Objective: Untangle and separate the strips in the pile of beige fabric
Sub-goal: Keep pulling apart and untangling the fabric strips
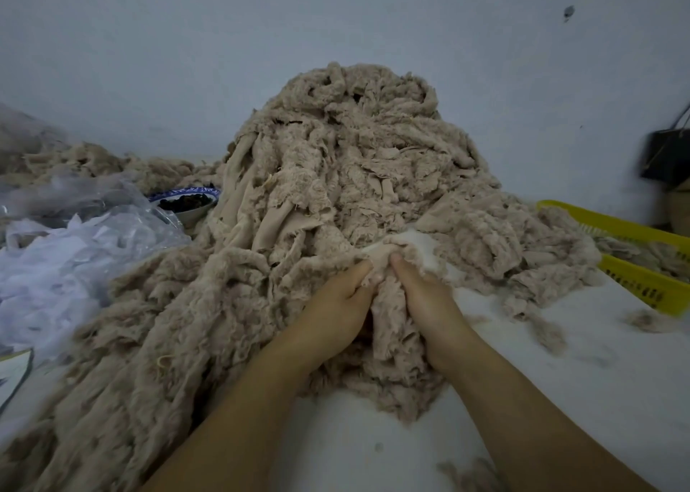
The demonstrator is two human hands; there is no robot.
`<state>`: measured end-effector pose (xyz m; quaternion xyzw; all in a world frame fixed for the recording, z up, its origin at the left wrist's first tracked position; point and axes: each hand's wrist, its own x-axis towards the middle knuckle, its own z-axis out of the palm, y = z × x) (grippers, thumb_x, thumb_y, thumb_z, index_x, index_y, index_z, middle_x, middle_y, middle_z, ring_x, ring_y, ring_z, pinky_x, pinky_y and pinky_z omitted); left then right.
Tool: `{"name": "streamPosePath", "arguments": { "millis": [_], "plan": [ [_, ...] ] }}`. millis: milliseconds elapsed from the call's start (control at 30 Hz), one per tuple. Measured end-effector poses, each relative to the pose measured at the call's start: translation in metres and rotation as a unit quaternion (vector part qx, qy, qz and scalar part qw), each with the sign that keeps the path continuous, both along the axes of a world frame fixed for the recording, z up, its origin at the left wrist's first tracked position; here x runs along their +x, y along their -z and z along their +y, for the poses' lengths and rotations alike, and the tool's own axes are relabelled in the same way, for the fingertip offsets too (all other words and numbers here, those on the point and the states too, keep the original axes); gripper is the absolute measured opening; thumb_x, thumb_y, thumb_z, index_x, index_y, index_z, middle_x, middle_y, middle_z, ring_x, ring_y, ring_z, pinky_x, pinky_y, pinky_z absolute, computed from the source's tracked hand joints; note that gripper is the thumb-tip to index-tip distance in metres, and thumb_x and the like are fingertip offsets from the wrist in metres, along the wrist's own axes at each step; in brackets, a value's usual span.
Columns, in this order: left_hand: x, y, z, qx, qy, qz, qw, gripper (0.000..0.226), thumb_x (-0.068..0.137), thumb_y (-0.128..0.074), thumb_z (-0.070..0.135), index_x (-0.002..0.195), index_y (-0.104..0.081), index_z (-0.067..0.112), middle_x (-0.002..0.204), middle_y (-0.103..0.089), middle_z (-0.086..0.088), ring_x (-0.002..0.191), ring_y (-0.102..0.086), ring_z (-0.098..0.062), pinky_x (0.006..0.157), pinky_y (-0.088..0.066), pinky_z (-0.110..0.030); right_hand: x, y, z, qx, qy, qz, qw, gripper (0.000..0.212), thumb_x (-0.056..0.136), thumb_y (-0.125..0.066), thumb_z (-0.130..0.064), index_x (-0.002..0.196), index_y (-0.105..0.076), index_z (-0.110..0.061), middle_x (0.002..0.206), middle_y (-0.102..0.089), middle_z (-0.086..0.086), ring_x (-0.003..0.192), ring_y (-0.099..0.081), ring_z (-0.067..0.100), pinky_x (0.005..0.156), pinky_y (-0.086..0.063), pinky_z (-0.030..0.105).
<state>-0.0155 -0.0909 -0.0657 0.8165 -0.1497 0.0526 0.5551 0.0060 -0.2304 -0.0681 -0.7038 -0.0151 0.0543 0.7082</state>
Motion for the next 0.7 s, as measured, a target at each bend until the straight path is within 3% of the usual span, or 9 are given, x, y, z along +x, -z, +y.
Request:
{"name": "streamPosePath", "arguments": {
  "millis": [67, 133, 200, 333, 400, 467, 533, 633, 700],
  "plan": [
    [0.001, -0.001, -0.001, -0.011, -0.019, 0.005, 1.000, 0.037, 0.106, -0.041, 0.031, 0.142, -0.050, 0.031, 0.108, -0.056, 0.037, 0.090, -0.050, 0.030, 0.077, -0.036, 0.006, 0.001, -0.002, -0.001, 0.048, 0.032, 0.018, 0.998, 0.038, 0.099, -0.052, -0.047, 0.099, -0.074, -0.017, 0.091, -0.078, 0.002, 0.086, -0.075, 0.017, 0.075, -0.059, 0.030],
    [-0.001, -0.001, -0.001, -0.065, -0.009, 0.014, 0.998, 0.038, 0.107, -0.038, 0.028, 0.144, -0.046, 0.028, 0.082, -0.066, 0.019, 0.061, -0.059, 0.008, 0.061, -0.045, -0.006, 0.001, -0.003, -0.001, 0.074, 0.053, 0.019, 0.996, 0.042, 0.100, -0.051, -0.047, 0.106, -0.074, -0.012, 0.095, -0.078, 0.007, 0.091, -0.074, 0.022, 0.087, -0.057, 0.039],
    [-0.003, -0.002, 0.001, -0.152, 0.031, 0.009, 0.988, 0.035, 0.108, -0.034, 0.027, 0.140, -0.050, 0.026, 0.069, -0.066, 0.001, 0.048, -0.054, -0.009, 0.052, -0.045, -0.016, 0.003, -0.004, -0.002, 0.095, 0.073, 0.021, 0.993, 0.045, 0.100, -0.049, -0.048, 0.110, -0.072, -0.011, 0.097, -0.077, 0.009, 0.092, -0.074, 0.025, 0.089, -0.057, 0.042],
    [-0.001, -0.011, 0.014, -0.307, 0.064, 0.009, 0.949, 0.035, 0.106, -0.036, 0.029, 0.115, -0.069, 0.025, 0.069, -0.065, -0.006, 0.048, -0.050, -0.011, 0.048, -0.043, -0.019, 0.008, -0.009, -0.014, 0.207, 0.111, 0.062, 0.970, 0.047, 0.102, -0.048, -0.045, 0.126, -0.063, -0.008, 0.111, -0.073, 0.013, 0.101, -0.070, 0.029, 0.093, -0.055, 0.046],
    [-0.004, -0.012, 0.014, -0.238, 0.050, 0.004, 0.970, 0.037, 0.099, -0.042, 0.044, 0.096, -0.075, 0.027, 0.070, -0.065, -0.002, 0.052, -0.052, -0.009, 0.051, -0.045, -0.019, 0.009, -0.011, -0.017, 0.233, 0.107, 0.064, 0.965, 0.041, 0.101, -0.053, -0.039, 0.120, -0.066, -0.006, 0.105, -0.075, 0.012, 0.097, -0.073, 0.027, 0.085, -0.058, 0.042],
    [-0.007, -0.010, 0.007, -0.092, 0.008, 0.012, 0.996, 0.052, 0.085, -0.046, 0.066, 0.078, -0.074, 0.023, 0.074, -0.066, 0.007, 0.060, -0.058, -0.001, 0.060, -0.048, -0.013, 0.007, -0.011, -0.015, 0.227, 0.077, 0.055, 0.969, 0.034, 0.098, -0.058, -0.034, 0.113, -0.069, -0.005, 0.101, -0.076, 0.012, 0.093, -0.074, 0.026, 0.076, -0.058, 0.036],
    [-0.006, -0.006, 0.001, 0.027, -0.038, -0.006, 0.999, 0.065, 0.077, -0.040, 0.081, 0.072, -0.065, 0.022, 0.079, -0.062, 0.014, 0.070, -0.057, 0.009, 0.066, -0.040, -0.004, 0.006, -0.009, -0.010, 0.218, 0.041, 0.037, 0.974, 0.029, 0.097, -0.059, -0.029, 0.106, -0.074, -0.006, 0.101, -0.076, 0.015, 0.093, -0.074, 0.027, 0.075, -0.058, 0.037],
    [-0.005, -0.004, -0.001, 0.026, -0.058, -0.011, 0.998, 0.045, 0.073, -0.043, 0.081, 0.080, -0.059, 0.039, 0.083, -0.060, 0.023, 0.077, -0.056, 0.013, 0.064, -0.038, -0.001, 0.004, -0.007, -0.005, 0.197, 0.018, 0.003, 0.980, 0.024, 0.098, -0.058, -0.023, 0.091, -0.077, -0.009, 0.094, -0.076, 0.016, 0.086, -0.075, 0.028, 0.066, -0.060, 0.035],
    [-0.001, -0.001, -0.001, 0.045, -0.047, 0.005, 0.998, 0.033, 0.083, -0.054, 0.068, 0.083, -0.059, 0.035, 0.073, -0.061, 0.024, 0.065, -0.056, 0.007, 0.056, -0.039, -0.005, 0.003, -0.007, -0.004, 0.185, 0.028, 0.001, 0.982, 0.020, 0.097, -0.061, -0.023, 0.093, -0.074, -0.009, 0.089, -0.077, 0.013, 0.081, -0.075, 0.024, 0.061, -0.059, 0.032]
  ]
}}
